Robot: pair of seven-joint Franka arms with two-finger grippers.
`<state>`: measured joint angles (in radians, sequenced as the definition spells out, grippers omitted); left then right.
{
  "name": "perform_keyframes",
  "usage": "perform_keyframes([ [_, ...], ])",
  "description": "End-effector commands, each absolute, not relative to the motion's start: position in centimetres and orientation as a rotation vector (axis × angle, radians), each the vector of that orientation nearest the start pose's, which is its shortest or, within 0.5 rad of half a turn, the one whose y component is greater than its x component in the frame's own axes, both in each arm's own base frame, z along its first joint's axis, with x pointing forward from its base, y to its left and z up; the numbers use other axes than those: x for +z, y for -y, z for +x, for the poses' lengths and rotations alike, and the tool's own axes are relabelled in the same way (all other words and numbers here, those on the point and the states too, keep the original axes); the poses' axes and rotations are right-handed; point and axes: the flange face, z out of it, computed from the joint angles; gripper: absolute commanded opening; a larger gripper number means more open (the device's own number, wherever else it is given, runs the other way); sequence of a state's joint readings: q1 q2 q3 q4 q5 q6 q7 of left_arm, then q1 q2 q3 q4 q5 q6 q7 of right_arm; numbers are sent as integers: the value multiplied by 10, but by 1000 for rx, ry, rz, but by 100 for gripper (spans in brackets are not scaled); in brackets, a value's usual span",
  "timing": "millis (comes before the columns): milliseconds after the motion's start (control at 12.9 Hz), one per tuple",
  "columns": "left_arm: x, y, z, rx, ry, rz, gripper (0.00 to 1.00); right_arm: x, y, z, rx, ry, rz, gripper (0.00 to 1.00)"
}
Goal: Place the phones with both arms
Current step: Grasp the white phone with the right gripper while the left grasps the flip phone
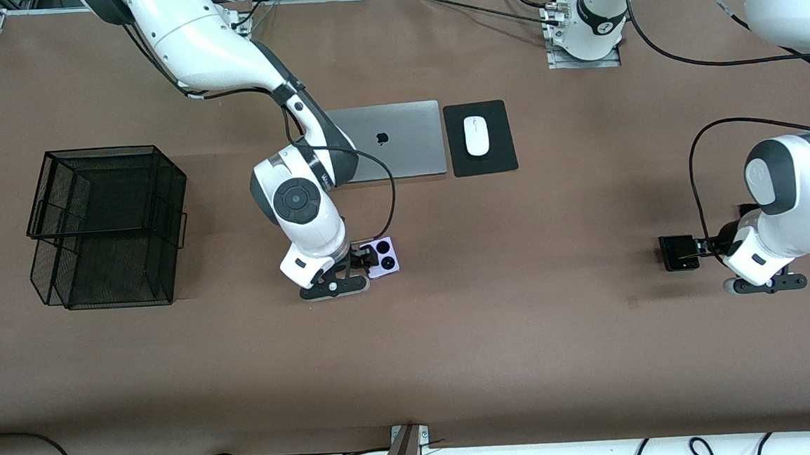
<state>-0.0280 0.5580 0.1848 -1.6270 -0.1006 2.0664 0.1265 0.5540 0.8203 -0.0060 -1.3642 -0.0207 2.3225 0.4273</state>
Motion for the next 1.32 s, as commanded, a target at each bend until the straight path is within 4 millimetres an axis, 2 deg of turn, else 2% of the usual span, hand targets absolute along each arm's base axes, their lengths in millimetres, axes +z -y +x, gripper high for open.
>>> perform_keyframes([
  [0,287,-87,655,139,54,-3129,100,227,-407,638,-229,260,-3074,100],
  [387,272,-92,654,142,64,-3125,100,205,-434,616,-183,368,-3068,100],
  [542,267,-92,654,142,64,-3123,100,195,-434,615,-176,377,-3069,100],
  [697,264,-92,655,137,66,-3122,100,187,-443,612,-195,393,-3053,100],
  [1084,254,-98,654,142,84,-3123,100,191,-449,609,-197,401,-3048,100],
  [1238,249,-105,653,151,101,-3121,100,186,-460,601,-189,423,-3045,100],
])
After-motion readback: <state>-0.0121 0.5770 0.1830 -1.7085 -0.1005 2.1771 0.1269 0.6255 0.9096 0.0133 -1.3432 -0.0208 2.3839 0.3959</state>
